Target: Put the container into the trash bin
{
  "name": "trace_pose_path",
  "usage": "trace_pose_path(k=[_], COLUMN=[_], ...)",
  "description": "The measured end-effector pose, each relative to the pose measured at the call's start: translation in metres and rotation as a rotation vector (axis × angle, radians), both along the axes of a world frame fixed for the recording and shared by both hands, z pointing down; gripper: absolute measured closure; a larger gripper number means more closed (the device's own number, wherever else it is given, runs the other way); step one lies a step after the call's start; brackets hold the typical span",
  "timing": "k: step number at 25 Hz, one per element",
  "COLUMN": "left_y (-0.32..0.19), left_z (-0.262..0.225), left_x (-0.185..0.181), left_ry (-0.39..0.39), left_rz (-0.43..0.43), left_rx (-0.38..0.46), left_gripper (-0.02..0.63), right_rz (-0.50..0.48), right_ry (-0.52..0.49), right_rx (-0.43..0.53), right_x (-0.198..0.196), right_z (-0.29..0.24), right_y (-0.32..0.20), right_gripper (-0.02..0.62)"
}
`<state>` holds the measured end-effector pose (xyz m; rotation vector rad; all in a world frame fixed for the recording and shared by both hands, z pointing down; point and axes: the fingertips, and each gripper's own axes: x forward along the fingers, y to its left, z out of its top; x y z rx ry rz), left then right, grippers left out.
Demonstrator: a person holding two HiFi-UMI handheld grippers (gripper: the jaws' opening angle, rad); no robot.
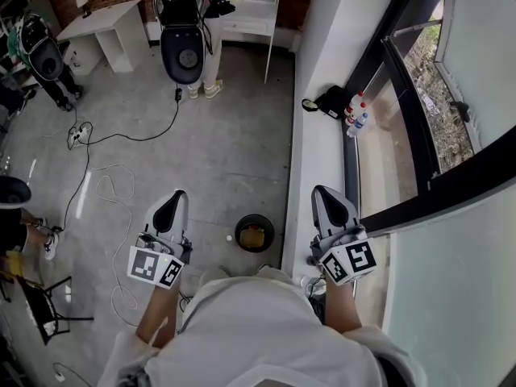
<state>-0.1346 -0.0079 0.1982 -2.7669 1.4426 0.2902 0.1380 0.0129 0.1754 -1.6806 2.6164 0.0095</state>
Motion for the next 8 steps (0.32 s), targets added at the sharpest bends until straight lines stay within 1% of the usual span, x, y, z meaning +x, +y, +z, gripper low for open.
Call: trace_pose_path(k=[8], left_y=[-0.0028], left_z=[0.0034], left_x=[0.001], left_ry=[-0.003], left_rz=[0.001], left_rx=[-0.008], left_gripper=[0.59], right_rz=[0.001], right_ry=[-0.013], right_rx=[0.004], right_x=[0.0007], right_z=[0.0012], right_y=[-0.0035], right_gripper=[0.594])
